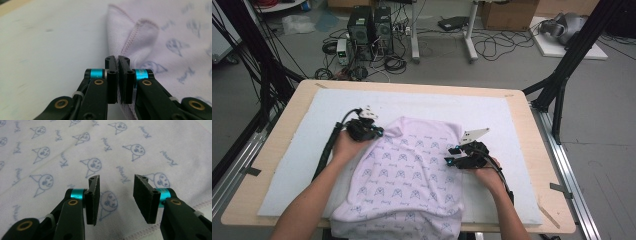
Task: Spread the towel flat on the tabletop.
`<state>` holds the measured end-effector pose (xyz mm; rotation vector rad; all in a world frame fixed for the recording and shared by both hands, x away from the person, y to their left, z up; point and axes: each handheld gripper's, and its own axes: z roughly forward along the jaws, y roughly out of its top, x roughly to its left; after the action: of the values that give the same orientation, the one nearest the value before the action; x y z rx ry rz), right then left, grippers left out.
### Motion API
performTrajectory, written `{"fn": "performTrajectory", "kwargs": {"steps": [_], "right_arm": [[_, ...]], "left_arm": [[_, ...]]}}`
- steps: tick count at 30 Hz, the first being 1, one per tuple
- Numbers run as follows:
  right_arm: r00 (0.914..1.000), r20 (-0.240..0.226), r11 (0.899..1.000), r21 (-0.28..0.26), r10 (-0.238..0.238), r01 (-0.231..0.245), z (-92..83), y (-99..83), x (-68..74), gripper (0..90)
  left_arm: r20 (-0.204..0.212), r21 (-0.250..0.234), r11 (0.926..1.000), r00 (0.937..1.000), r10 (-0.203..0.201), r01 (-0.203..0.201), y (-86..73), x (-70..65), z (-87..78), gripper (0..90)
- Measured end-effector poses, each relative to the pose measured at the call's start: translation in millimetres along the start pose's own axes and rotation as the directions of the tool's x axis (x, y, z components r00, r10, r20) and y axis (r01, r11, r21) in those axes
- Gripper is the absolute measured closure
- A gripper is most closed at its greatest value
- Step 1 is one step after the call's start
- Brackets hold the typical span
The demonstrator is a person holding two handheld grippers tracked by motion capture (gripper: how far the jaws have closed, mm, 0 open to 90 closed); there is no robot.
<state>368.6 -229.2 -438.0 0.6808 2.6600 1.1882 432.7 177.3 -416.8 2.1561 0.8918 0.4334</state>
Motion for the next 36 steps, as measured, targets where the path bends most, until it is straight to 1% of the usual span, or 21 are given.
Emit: {"fn": "performTrajectory", "kwargs": {"steps": [2, 3, 4, 5, 6, 10, 13, 15, 18, 21, 22, 24, 26, 27, 28, 29, 30, 31, 33, 34, 36], "right_arm": [[1.0000, 0.001, 1.000, -0.004, -0.001, 0.001, -1.2, 1.8, -1.0, 56.2], [1.0000, 0.006, 1.000, -0.001, 0.002, -0.002, -1.7, 2.7, -1.4, 55.9], [0.9999, 0.010, 1.000, -0.001, 0.002, -0.002, -1.9, 3.4, -2.1, 55.9], [1.0000, 0.009, 1.000, -0.005, 0.003, -0.003, -1.7, 3.8, -3.1, 55.9], [0.9999, 0.011, 1.000, -0.004, 0.008, -0.008, -1.2, 3.8, -4.5, 55.8], [0.9998, 0.013, 1.000, 0.006, 0.012, -0.012, 6.3, 3.7, -5.9, 56.5], [0.9997, 0.022, 1.000, 0.012, 0.007, -0.007, 12.8, 7.5, -5.3, 56.6], [0.9997, 0.023, 1.000, 0.011, 0.008, -0.009, 16.2, 11.4, -4.7, 57.0], [0.9991, 0.042, 1.000, 0.002, 0.008, -0.008, 17.3, 16.6, -7.2, 59.3], [0.9966, 0.079, 0.999, 0.023, 0.023, -0.025, 19.4, 21.7, -16.4, 61.4], [0.9936, 0.111, 1.000, 0.020, 0.022, -0.024, 19.9, 23.6, -20.3, 62.4], [0.9890, 0.137, 0.998, 0.017, 0.056, -0.059, 23.7, 30.1, -31.5, 62.2], [0.9832, 0.164, 0.997, 0.009, 0.080, -0.082, 30.7, 37.4, -42.3, 61.7], [0.9812, 0.165, 0.995, 0.007, 0.100, -0.103, 36.0, 41.3, -47.8, 60.7], [0.9789, 0.180, 0.995, 0.018, 0.097, -0.102, 41.8, 45.5, -52.2, 59.9], [0.9746, 0.206, 0.995, 0.036, 0.088, -0.097, 47.6, 49.2, -56.4, 60.0], [0.9702, 0.221, 0.993, 0.041, 0.100, -0.111, 52.8, 51.6, -60.3, 60.7], [0.9702, 0.217, 0.992, 0.045, 0.108, -0.120, 56.6, 53.4, -63.8, 63.5], [0.9661, 0.234, 0.991, 0.048, 0.109, -0.124, 57.6, 56.4, -67.6, 82.0], [0.9696, 0.225, 0.992, 0.059, 0.096, -0.112, 57.1, 56.9, -68.7, 87.6], [0.9705, 0.226, 0.991, 0.084, 0.083, -0.105, 54.7, 58.1, -70.7, 88.7]], "left_arm": [[-0.094, -0.011, 0.9987, 0.9943, -0.050, 0.049, -3.7, 16.5, -13.3, 84.3], [-0.119, -0.014, 0.9968, 0.9897, -0.079, 0.078, -6.1, 23.7, -18.3, 79.7], [-0.116, -0.026, 0.9929, 0.9861, -0.118, 0.116, -8.8, 30.4, -22.4, 71.6], [-0.080, -0.042, 0.9877, 0.9849, -0.154, 0.151, -12.2, 36.0, -25.8, 65.4], [-0.066, -0.043, 0.9867, 0.9850, -0.159, 0.157, -13.7, 37.0, -26.3, 63.5], [-0.021, -0.007, 0.9932, 0.9930, -0.116, 0.116, -16.9, 31.4, -23.3, 59.1], [-0.031, 0.048, 0.9956, 0.9964, -0.079, 0.080, -18.2, 27.2, -19.8, 57.5], [-0.027, 0.067, 0.9945, 0.9965, -0.079, 0.081, -20.5, 25.8, -20.2, 57.4], [-0.030, 0.032, 0.9968, 0.9970, -0.072, 0.073, -31.4, 22.4, -30.4, 59.3], [-0.045, 0.023, 0.9967, 0.9961, -0.076, 0.077, -48.3, 23.4, -40.7, 59.0], [-0.049, 0.037, 0.9953, 0.9950, -0.087, 0.089, -52.9, 26.3, -42.2, 58.9], [-0.043, 0.037, 0.9906, 0.9906, -0.130, 0.132, -58.2, 31.7, -40.3, 57.0], [-0.042, 0.035, 0.9895, 0.9895, -0.138, 0.140, -58.8, 32.4, -33.4, 56.4], [-0.036, 0.031, 0.9907, 0.9907, -0.131, 0.133, -58.5, 31.1, -29.7, 62.4], [-0.037, 0.015, 0.9921, 0.9916, -0.124, 0.124, -57.9, 29.8, -27.5, 69.1], [-0.014, 0.007, 0.9919, 0.9918, -0.127, 0.127, -57.2, 29.3, -25.5, 80.5], [-0.024, 0.004, 0.9924, 0.9921, -0.123, 0.123, -55.9, 27.9, -23.8, 84.5], [-0.026, 0.005, 0.9928, 0.9925, -0.119, 0.120, -54.9, 27.7, -23.1, 85.1], [-0.030, -0.003, 0.9926, 0.9921, -0.122, 0.122, -54.7, 28.7, -22.2, 85.3], [-0.033, -0.006, 0.9920, 0.9914, -0.126, 0.126, -54.9, 29.7, -22.3, 85.3], [-0.036, -0.018, 0.9910, 0.9904, -0.133, 0.132, -54.9, 31.0, -21.7, 85.3]]}}
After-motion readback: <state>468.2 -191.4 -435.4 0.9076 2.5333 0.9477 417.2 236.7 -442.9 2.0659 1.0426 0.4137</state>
